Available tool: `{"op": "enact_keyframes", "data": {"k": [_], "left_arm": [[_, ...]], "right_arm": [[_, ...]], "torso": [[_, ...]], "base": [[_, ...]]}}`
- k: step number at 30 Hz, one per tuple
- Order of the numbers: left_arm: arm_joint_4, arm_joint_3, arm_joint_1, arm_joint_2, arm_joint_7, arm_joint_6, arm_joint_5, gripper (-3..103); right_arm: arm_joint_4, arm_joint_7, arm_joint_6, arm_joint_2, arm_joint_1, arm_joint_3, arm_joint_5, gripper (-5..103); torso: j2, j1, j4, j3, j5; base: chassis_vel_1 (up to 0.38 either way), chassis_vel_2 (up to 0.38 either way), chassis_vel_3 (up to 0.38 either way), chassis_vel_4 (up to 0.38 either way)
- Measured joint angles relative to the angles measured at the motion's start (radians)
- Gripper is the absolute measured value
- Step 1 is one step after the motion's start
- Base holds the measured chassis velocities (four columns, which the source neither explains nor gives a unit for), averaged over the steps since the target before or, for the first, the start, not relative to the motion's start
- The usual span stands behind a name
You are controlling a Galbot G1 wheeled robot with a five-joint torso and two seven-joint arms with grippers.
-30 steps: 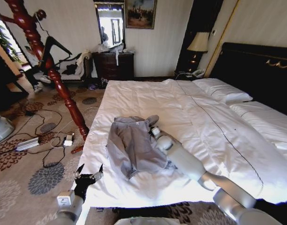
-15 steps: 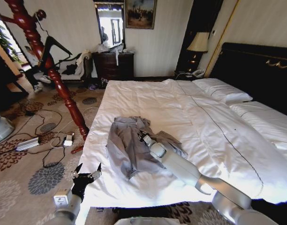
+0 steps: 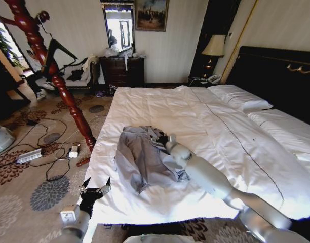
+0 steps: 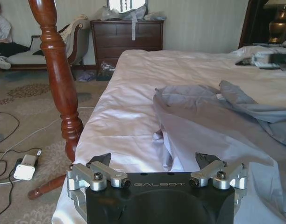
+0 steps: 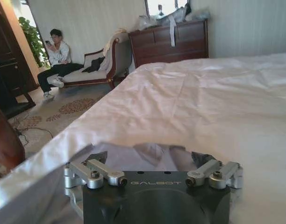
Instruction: Pick up the clothes from the bed and hang them on the clothes hanger.
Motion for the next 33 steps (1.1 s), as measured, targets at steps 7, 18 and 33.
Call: {"op": "enact_keyframes", "data": {"k": [7, 18, 33], "left_arm": [[0.032, 0.047, -0.036, -0.025, 0.017, -0.036, 0.055, 100], [0.031, 0.073, -0.048, -0.048, 0.026, -0.048, 0.068, 100], [0.027, 0.056, -0.043, -0.103, 0.048, -0.064, 0.06, 100]], "right_arm": [[-0.146, 0.015, -0.131, 0.087, 0.161, -0.032, 0.185, 100], [-0.524, -0.067, -0.208, 0.231, 0.307, -0.07, 0.16, 100], [-0.815, -0.144, -0.122, 0.354, 0.4, -0.057, 0.034, 100]], "torso": [[0.0, 0.0, -0.0006, 0.0, -0.0003], [0.0, 0.0, -0.0007, 0.0, -0.0002], [0.0, 0.0, -0.0004, 0.0, -0.0002]], "base": [[0.0, 0.0, 0.0, 0.0], [0.0, 0.0, 0.0, 0.0], [0.0, 0.0, 0.0, 0.0]]}}
